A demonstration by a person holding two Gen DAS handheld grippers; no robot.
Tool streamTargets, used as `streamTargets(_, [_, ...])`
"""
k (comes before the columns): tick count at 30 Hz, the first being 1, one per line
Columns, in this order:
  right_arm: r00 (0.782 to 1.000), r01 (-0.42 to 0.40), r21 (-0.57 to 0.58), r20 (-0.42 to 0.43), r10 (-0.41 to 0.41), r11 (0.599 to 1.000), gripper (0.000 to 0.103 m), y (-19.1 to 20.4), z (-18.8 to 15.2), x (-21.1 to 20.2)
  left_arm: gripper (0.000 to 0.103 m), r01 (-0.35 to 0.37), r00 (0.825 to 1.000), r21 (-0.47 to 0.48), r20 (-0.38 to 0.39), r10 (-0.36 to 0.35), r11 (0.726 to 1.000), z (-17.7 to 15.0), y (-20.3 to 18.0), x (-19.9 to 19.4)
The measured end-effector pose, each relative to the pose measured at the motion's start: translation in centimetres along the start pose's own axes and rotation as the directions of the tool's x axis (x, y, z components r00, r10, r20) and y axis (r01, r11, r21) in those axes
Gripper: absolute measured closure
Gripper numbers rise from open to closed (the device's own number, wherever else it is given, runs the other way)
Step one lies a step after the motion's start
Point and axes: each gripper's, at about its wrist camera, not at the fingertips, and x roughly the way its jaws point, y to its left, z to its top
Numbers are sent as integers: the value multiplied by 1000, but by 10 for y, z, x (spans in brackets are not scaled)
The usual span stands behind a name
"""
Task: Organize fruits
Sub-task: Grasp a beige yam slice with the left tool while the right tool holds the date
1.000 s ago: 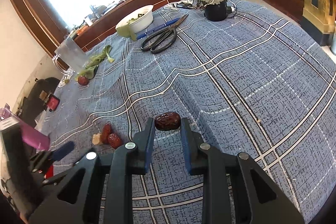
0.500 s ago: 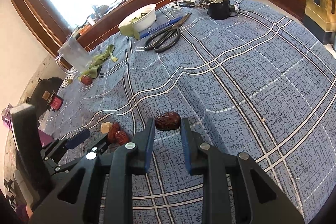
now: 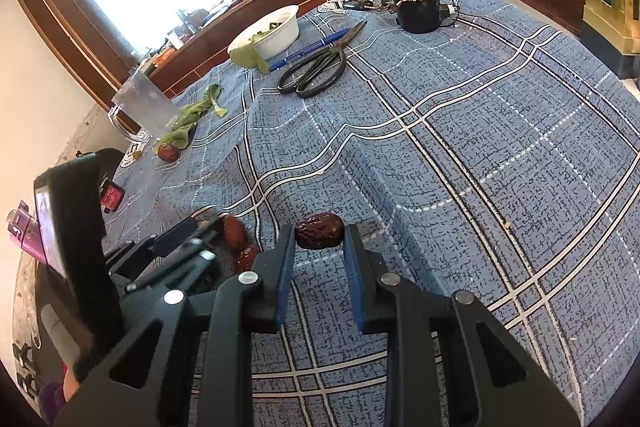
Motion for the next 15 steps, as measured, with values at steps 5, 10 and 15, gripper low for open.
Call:
streamTargets(5, [1000,1,3,3,-1,1000,77,-1,0,-1,87,-53,998,-99,-40,50,994,-5,33,3])
streamTargets(10, [1000,0,0,6,0,1000,77,1,-1,-1,87,-11,1000,-75,-28,9,997,-16,33,-10])
streamTargets(15, [1000,-1,4,5,1,1000,77,0,-1,-1,72,5,999,31,53,-7,1000,-14,5,-25])
